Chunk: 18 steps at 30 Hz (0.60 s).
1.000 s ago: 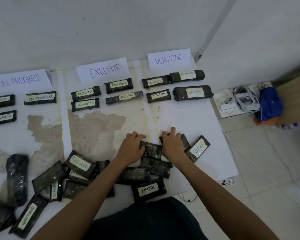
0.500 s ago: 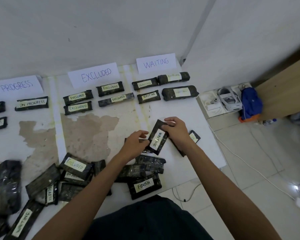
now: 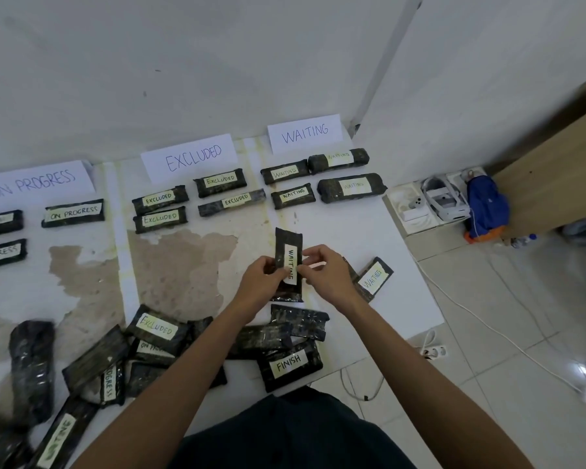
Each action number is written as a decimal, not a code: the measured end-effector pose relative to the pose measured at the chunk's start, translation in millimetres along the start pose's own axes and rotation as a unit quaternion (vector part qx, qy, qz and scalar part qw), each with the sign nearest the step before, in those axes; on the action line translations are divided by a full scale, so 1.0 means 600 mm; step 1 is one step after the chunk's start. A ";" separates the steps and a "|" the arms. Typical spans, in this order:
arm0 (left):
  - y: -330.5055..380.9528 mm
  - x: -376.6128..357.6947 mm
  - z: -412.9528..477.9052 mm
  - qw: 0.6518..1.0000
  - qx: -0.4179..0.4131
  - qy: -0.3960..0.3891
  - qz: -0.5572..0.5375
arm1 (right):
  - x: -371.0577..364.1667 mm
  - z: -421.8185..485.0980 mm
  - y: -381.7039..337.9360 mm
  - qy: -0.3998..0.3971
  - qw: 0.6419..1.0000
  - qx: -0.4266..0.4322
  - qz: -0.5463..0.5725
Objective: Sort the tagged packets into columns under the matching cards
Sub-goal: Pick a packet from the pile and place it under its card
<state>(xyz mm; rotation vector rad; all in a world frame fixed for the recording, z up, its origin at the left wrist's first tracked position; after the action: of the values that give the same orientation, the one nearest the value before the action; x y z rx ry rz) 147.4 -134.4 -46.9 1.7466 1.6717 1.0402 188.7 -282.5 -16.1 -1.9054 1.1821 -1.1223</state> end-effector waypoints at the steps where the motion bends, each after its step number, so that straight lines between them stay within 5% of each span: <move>1: 0.006 -0.001 -0.005 1.000 -0.006 -0.008 -0.003 | -0.001 -0.004 -0.004 0.009 0.999 0.023 -0.031; 7: 0.005 -0.001 -0.024 0.999 -0.002 -0.033 0.011 | -0.014 -0.039 0.000 -0.036 0.997 -0.002 -0.069; 18: 0.012 -0.052 -0.032 0.992 -0.016 -0.109 0.057 | 0.046 -0.033 -0.009 0.016 0.977 0.051 -0.205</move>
<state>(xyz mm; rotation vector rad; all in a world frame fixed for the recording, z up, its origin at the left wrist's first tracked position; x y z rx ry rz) 138.0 -168.5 -35.5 1.8785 1.4284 0.8835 179.6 -306.8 6.7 -2.1121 0.7447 -1.4001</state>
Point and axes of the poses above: each hand's wrist, its own z-axis towards the middle knuckle, its own x-axis out of the back of the hand, y = z × x, the point moved 9 cm from there along z, towards the middle knuckle, and after that the axes turned 5 degrees about z, right-handed, at the moved point
